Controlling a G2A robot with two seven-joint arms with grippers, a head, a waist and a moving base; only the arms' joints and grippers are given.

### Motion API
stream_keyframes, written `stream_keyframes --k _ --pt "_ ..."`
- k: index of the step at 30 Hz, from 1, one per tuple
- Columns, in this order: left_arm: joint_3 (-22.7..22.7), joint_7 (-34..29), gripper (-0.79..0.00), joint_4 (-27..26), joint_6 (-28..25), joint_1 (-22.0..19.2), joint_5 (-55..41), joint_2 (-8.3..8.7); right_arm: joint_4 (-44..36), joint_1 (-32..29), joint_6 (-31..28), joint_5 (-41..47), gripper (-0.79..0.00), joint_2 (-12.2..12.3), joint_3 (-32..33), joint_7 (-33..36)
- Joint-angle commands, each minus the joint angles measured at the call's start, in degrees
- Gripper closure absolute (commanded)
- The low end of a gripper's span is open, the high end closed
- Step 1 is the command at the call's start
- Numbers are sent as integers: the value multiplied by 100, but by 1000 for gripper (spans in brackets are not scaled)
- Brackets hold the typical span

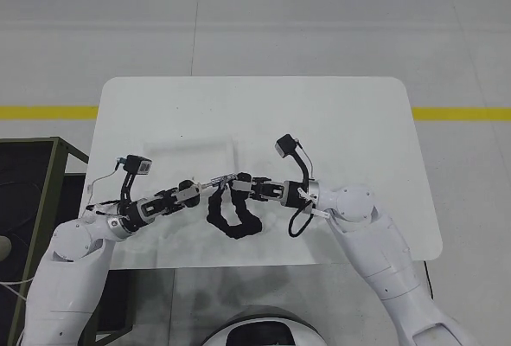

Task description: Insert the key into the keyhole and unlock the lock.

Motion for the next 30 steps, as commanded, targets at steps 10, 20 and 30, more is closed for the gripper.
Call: stream_keyframes --k 10,20,30 --pt "-153 1409 0 -60 -2099 40 2388 -64 -28 9 22 -28 0 14 -65 -98" --pt "-266 3307 0 -625 -2455 112 5147 -154 -57 39 65 -44 0 28 -105 -113" --pt "52 6237 0 -1018 -2455 249 8863 45 -116 26 56 -47 0 53 -100 -128"
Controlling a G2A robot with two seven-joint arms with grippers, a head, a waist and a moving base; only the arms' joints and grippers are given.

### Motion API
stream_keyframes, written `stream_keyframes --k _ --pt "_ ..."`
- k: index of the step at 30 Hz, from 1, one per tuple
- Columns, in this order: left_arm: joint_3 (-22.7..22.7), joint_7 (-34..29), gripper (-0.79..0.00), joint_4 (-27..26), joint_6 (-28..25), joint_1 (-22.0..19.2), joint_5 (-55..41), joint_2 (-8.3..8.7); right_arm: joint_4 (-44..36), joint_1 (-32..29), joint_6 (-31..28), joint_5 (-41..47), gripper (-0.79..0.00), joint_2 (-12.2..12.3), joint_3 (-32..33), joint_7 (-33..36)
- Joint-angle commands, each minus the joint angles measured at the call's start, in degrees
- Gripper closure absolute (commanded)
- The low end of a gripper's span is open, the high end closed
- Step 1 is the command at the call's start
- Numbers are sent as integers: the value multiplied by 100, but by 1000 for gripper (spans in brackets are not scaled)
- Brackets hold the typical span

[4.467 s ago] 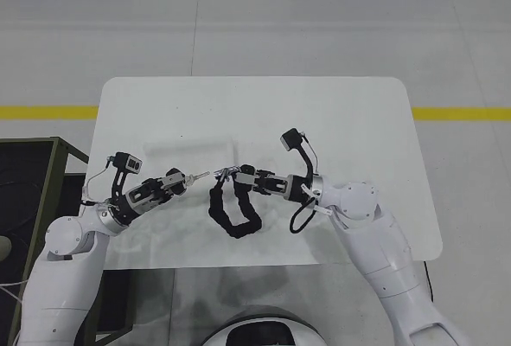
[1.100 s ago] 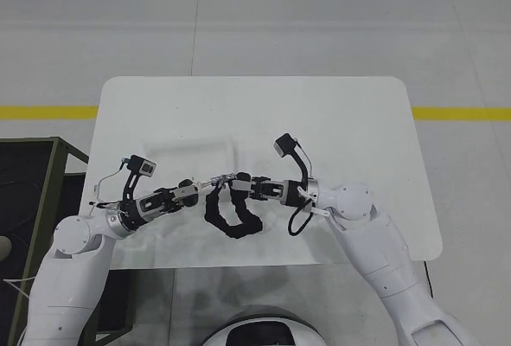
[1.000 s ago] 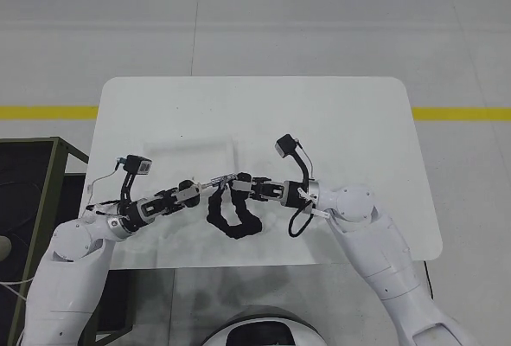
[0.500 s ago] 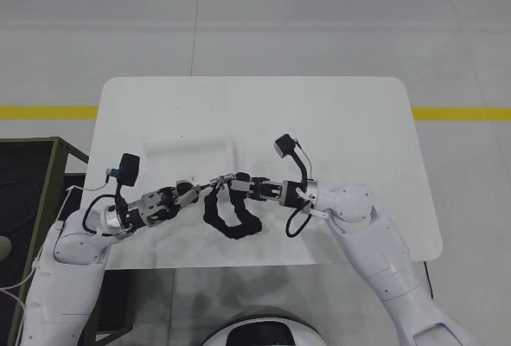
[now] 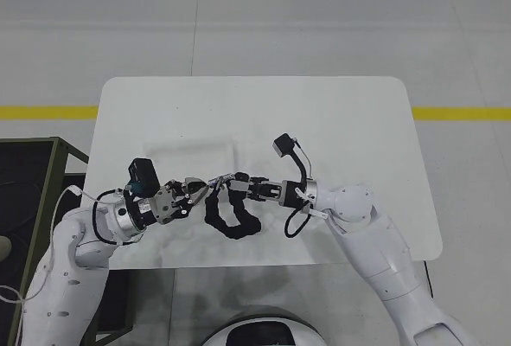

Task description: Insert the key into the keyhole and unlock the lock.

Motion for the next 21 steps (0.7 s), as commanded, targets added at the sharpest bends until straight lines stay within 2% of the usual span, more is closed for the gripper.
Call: stream_keyframes --k 1,7,12,17,20,21 --pt "76 880 0 5 0 42 927 84 -1 -10 -7 22 0 6 4 4" --pt "41 3223 0 250 191 82 3020 229 3 -48 -31 27 0 18 -22 -40" --pt "151 4740 0 510 1138 164 4449 292 9 -57 -36 59 0 21 -72 -71" --pt "266 5534 0 722 1709 103 5190 348 23 -48 -66 95 0 25 -102 -115" --pt "332 5815 0 843 1830 73 5282 366 24 -39 -75 108 0 25 -123 -149" --pt "363 5951 -708 878 1805 68 5201 368 25 -37 -76 110 0 26 -130 -155"
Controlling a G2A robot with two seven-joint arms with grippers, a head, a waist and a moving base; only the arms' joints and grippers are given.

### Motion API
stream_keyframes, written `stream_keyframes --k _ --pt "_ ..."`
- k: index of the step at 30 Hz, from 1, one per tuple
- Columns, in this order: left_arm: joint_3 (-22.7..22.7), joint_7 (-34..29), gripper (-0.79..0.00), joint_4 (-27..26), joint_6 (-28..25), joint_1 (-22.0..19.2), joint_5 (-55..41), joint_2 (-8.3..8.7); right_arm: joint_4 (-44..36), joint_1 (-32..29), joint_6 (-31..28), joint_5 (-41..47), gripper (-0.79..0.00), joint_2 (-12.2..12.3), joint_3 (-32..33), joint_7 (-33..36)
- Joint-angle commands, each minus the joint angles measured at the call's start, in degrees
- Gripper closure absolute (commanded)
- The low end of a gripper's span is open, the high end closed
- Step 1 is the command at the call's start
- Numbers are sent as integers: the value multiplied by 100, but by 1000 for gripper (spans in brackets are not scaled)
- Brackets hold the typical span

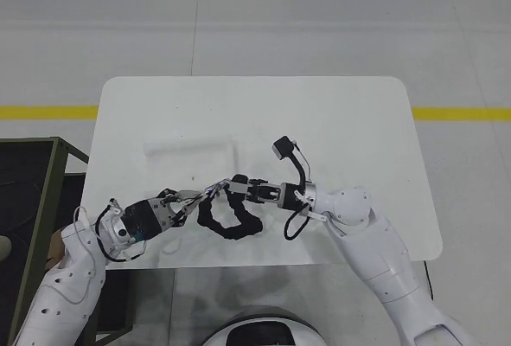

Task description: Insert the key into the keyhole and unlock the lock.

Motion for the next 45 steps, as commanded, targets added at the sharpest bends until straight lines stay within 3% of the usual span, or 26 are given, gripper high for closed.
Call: stream_keyframes --k 1,6,12,16,19,22,25,29,34,42,45 --pt "36 174 -785 96 -48 -13 -133 5 4 2 3 13 0 1 -11 -23" --pt "37 159 -785 117 -69 -22 -199 7 -31 -35 -50 -518 0 66 234 -353" --pt "37 159 -785 117 -69 -22 -199 7 -968 -592 -11 -1479 0 319 1416 -857" --pt "37 159 -785 117 -69 -22 -199 7 -1953 -1101 70 -2926 0 470 2178 -1407" --pt "37 159 -785 117 -69 -22 -199 7 -2707 -1491 -276 -4042 0 524 2358 -1976" --pt "37 159 -785 117 -69 -22 -199 7 -3156 -1797 -368 -5381 0 553 2270 -2428" --pt "37 159 -785 117 -69 -22 -199 7 -3272 -1946 -66 -7296 0 559 1827 -2826" --pt "37 159 -785 117 -69 -22 -199 7 -2508 -1794 421 -9762 0 524 735 -2577" --pt "37 159 -785 117 -69 -22 -199 7 -1820 -1430 897 -9863 0 397 157 -2587" --pt "37 159 -785 117 -69 -22 -199 7 -2762 -1775 1302 -9352 0 436 864 -3369" --pt "37 159 -785 117 -69 -22 -199 7 -2796 -1906 1244 -8744 0 431 1002 -3426"
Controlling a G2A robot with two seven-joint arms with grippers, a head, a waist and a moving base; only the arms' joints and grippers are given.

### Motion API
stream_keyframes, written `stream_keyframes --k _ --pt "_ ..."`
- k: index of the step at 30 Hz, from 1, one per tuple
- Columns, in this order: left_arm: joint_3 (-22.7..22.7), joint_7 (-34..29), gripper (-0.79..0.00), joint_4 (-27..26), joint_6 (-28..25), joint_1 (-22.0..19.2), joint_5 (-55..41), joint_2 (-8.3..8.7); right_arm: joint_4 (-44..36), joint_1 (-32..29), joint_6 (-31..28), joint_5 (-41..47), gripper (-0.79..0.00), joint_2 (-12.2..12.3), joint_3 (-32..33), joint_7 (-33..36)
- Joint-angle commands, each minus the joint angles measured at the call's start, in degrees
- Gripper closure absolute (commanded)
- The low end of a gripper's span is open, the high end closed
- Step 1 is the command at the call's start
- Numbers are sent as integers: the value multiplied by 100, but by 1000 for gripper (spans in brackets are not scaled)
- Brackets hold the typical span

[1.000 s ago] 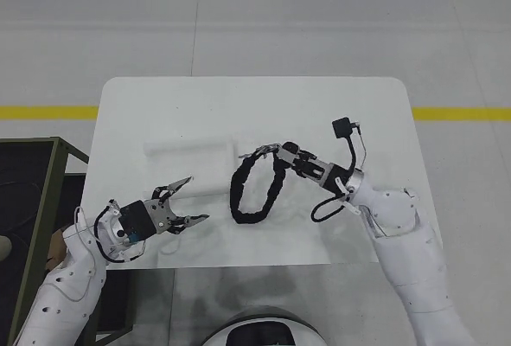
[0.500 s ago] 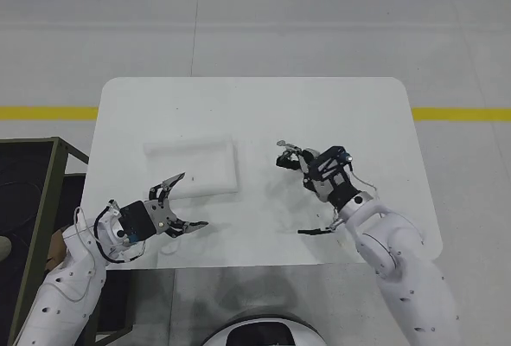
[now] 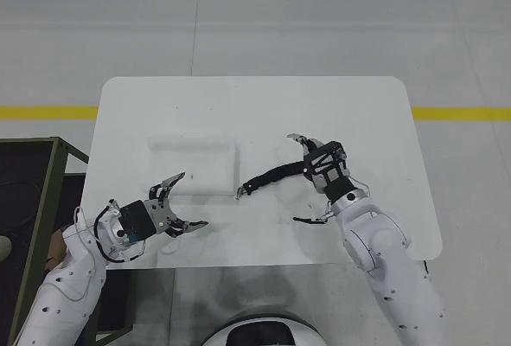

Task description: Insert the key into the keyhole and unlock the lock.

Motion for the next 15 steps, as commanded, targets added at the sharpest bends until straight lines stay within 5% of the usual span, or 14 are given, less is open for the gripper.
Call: stream_keyframes --k 1,4,5,6,15 --pt "0 0 -785 0 0 0 0 0 96 -56 -118 732 0 -14 71 3" --pt "0 0 -785 0 0 0 0 0 452 27 -448 2176 -25 -40 239 167" --pt "0 0 -785 0 0 0 0 0 558 57 -457 2423 -308 -42 305 202" --pt "0 0 -785 0 0 0 0 0 636 79 -479 2651 -785 -45 344 249" --pt "0 0 -785 0 0 0 0 0 846 98 -671 3771 -785 -23 687 372"
